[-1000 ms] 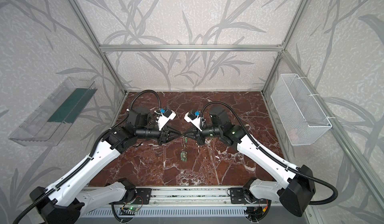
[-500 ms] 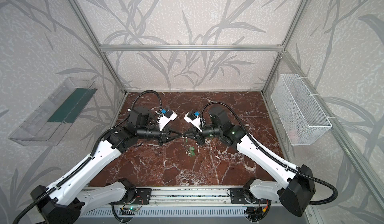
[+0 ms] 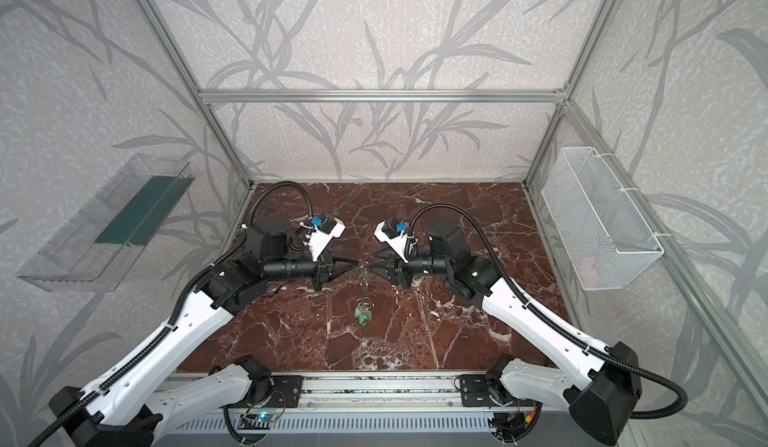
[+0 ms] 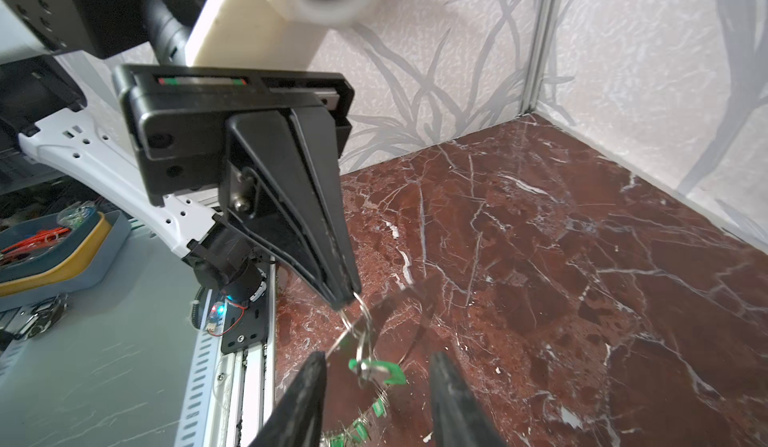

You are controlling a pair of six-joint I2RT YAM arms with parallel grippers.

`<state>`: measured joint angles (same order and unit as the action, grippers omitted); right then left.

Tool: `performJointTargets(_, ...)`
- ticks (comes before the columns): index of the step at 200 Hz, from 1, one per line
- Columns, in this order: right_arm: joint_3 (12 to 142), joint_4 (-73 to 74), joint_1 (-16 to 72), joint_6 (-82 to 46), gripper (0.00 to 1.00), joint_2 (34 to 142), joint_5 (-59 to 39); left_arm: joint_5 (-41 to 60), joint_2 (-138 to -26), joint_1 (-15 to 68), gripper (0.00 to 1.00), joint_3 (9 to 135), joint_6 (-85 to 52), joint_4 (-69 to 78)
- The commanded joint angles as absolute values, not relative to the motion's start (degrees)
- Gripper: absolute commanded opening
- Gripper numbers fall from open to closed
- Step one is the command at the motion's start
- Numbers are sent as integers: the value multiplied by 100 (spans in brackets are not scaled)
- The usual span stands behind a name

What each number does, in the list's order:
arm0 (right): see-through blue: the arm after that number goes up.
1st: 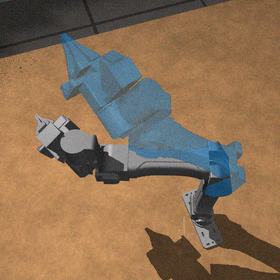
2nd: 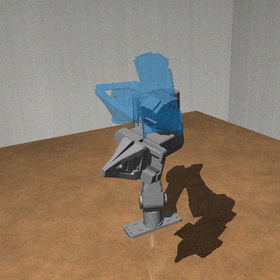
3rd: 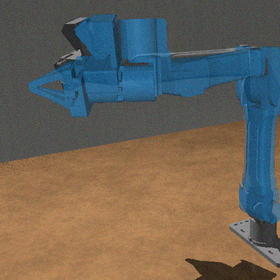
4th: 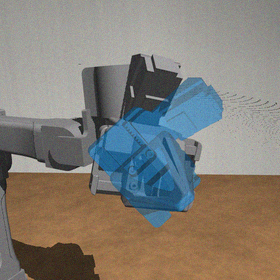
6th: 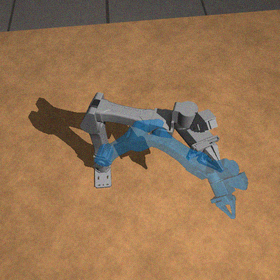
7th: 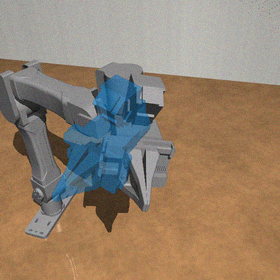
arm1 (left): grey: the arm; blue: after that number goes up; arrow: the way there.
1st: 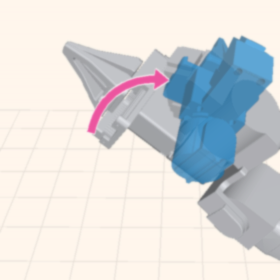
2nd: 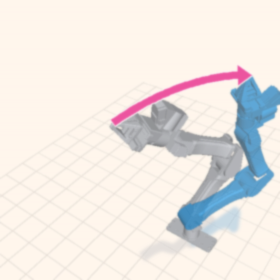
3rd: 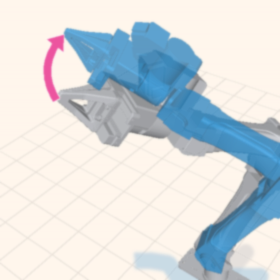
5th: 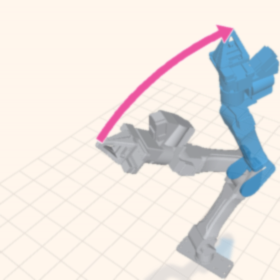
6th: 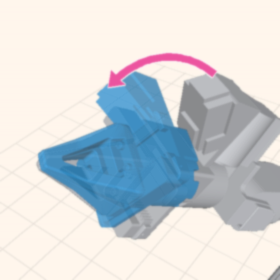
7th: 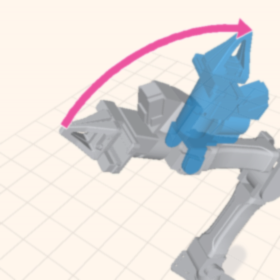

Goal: Put the keys on the keyring

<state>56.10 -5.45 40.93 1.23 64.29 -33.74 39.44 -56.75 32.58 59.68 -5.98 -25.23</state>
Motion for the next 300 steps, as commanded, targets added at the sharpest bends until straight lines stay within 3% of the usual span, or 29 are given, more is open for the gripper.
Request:
performJointTargets(1, 5222, 169, 4087, -102, 43, 6044, -2854, 3747, -5373, 3253, 0, 5820, -737, -1823)
performJointTargets(61, 4934, 907, 4178, -233, 43, 5856, -2851, 3871, -5238, 3260, 0, 5660, -986, -1477)
performJointTargets(121, 5271, 760, 4535, 86, 40, 6138, -2706, 3959, -5293, 3258, 0, 5704, -945, -1571)
performJointTargets(170, 5348, 717, 4561, 159, 26, 6251, -2612, 4018, -5300, 3256, 0, 5713, -932, -1591)
performJointTargets(184, 5362, 668, 4562, 198, 14, 6275, -2610, 4026, -5300, 3255, 0, 5713, -932, -1602)
performJointTargets(212, 5388, 565, 4588, 261, 0, 6271, -2637, 4029, -5300, 3257, 0, 5704, -1015, -1506)
performJointTargets(300, 5020, 439, 4915, 324, 0, 6135, -2653, 3384, -5041, 3257, 0, 5358, -1623, -461)
